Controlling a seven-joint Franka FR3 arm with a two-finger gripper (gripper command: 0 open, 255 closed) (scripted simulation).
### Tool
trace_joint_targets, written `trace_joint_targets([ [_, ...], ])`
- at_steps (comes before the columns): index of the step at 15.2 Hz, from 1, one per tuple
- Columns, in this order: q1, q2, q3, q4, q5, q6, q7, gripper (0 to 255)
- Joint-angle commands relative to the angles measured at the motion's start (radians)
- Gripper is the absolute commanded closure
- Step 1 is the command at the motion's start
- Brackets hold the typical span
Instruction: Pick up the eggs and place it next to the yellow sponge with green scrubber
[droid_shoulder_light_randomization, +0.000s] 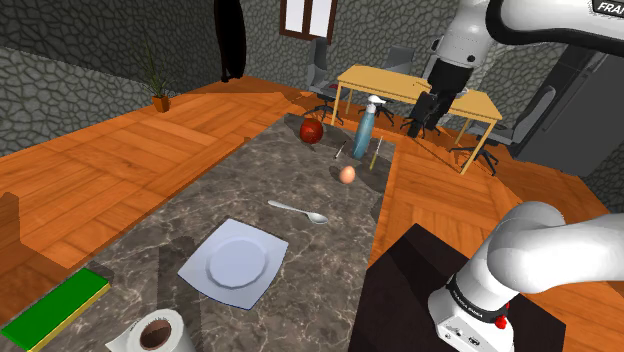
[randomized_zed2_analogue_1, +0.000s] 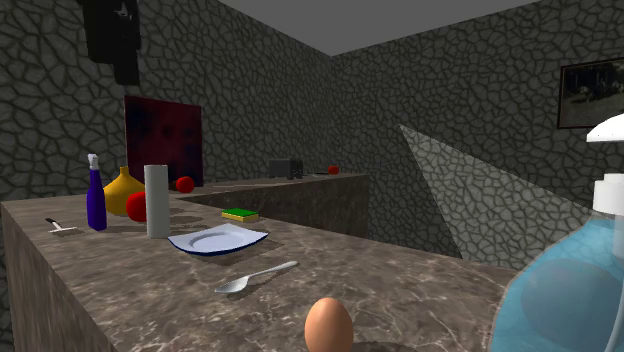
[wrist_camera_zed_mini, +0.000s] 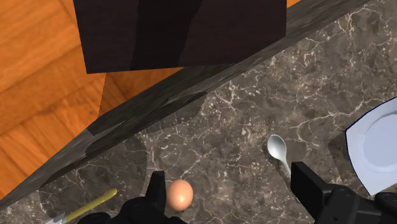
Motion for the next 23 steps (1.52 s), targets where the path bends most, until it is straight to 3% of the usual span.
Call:
trace_joint_targets([
  [1, 0.000, 0.000, 0.000, 0.000, 0.000, 0.000, 0.000, 0],
  [13, 0.009, 0.353, -0.143, -0.042, 0.062, 0.348, -0.149, 0],
  [23, 0.040, 0.748, -0.237, 0.081, 0.237, 0.541, -0.340, 0],
])
